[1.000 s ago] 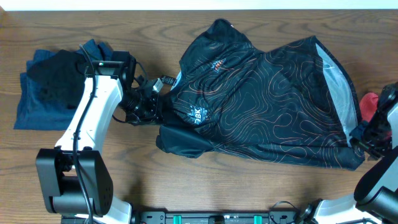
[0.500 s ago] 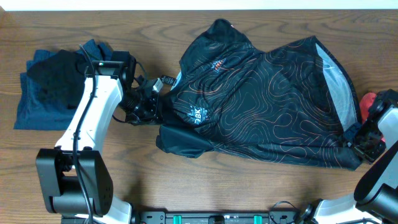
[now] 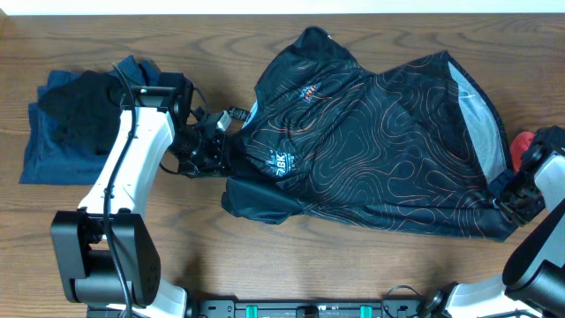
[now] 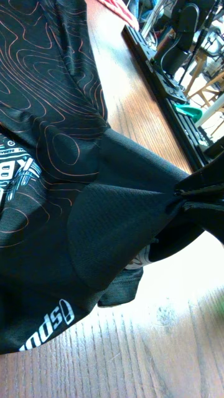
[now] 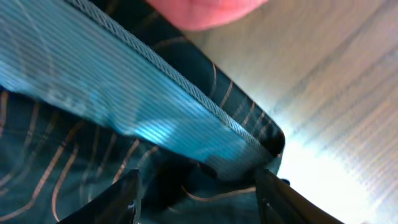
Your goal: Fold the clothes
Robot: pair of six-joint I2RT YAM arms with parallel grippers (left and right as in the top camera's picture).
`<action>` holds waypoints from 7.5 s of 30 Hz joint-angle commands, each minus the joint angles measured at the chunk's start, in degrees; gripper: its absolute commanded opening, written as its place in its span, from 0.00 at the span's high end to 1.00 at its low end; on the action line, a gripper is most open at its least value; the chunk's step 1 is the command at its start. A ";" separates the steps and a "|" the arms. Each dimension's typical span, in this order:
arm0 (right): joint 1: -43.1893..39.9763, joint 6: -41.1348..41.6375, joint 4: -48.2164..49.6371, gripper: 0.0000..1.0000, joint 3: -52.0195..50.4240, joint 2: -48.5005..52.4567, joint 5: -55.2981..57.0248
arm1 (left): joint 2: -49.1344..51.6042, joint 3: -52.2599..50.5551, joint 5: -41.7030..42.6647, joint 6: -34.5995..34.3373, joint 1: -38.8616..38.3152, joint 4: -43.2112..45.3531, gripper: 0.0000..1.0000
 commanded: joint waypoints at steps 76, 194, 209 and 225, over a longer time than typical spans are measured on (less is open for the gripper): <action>-2.99 1.68 -16.26 0.99 44.44 -26.56 -20.74 | -25.79 22.08 20.04 -18.43 21.97 23.78 0.94; -2.27 -5.01 4.37 0.47 -6.80 -3.69 -15.08 | -2.51 -8.17 -2.40 -1.95 8.15 3.41 0.94; -2.27 -5.01 6.10 0.54 -7.98 -3.69 -15.08 | -2.51 -8.17 -2.40 -1.92 8.15 3.54 0.94; -2.29 -4.96 7.21 0.97 -10.12 -3.69 -16.57 | -2.51 -8.17 -2.40 -1.92 8.15 3.54 0.94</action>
